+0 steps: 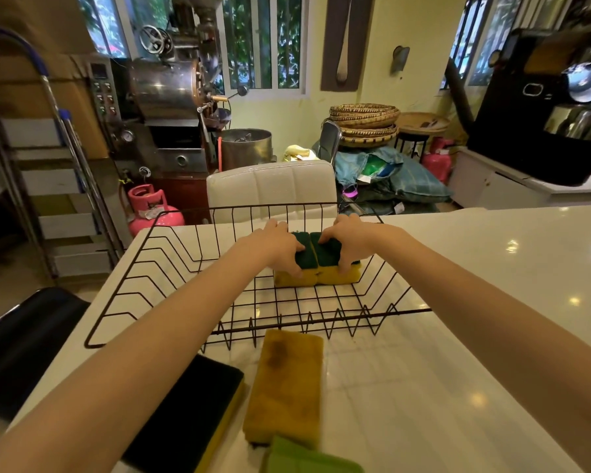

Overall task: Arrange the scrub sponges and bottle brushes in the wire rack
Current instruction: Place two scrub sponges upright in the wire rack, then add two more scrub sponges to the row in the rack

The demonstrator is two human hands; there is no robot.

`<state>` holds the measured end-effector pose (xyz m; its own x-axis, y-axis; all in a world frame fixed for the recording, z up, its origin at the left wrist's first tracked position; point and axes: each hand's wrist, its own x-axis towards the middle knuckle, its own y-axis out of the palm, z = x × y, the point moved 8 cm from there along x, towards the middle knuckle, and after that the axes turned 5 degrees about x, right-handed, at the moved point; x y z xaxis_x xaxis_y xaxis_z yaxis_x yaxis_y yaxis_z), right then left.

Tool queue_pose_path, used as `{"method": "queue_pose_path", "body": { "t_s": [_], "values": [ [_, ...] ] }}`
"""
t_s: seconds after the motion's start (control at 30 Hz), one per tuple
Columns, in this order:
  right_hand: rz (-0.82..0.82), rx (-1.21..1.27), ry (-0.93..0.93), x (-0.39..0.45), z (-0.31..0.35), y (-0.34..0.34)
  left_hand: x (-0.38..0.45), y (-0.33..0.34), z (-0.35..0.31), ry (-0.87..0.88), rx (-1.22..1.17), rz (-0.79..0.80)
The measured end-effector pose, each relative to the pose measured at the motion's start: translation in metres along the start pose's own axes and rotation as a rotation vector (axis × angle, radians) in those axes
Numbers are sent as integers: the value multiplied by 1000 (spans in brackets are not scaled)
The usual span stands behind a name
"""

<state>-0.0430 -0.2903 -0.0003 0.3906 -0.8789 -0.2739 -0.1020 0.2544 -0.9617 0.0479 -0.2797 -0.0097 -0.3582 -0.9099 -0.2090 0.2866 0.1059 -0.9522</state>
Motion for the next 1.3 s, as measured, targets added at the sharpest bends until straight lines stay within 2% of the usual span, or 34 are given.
{"method": "queue_pose_path", "body": {
  "t_s": [0.1,0.23,0.4,0.6,0.73,0.83,0.97,1.03,1.17,1.3],
  "values": [
    [-53,-38,13,-1,5,4,-7,5,-2,-18,-84,35],
    [-93,171,-18,-11,8,4,-26,4,-1,-6,-268,60],
    [-79,420,-74,-42,20,-6,-72,-20,0,29,-462,-19],
    [-224,665,-258,-107,68,-18,-157,-47,-11,145,-599,-198],
    [-297,914,-380,-157,95,-9,-203,-34,-23,176,-580,-237],
    [-323,903,-421,-180,106,4,-225,-18,-30,170,-545,-237],
    [-231,743,-398,-182,117,30,-236,9,-27,93,-512,-193],
    [-187,691,-346,-177,118,42,-238,21,-24,40,-490,-150],
    [-299,496,-235,-172,123,47,-238,34,-22,-44,-355,-97],
    [-269,317,-55,-166,131,52,-237,46,-19,-84,-359,-5]
  ]
}}
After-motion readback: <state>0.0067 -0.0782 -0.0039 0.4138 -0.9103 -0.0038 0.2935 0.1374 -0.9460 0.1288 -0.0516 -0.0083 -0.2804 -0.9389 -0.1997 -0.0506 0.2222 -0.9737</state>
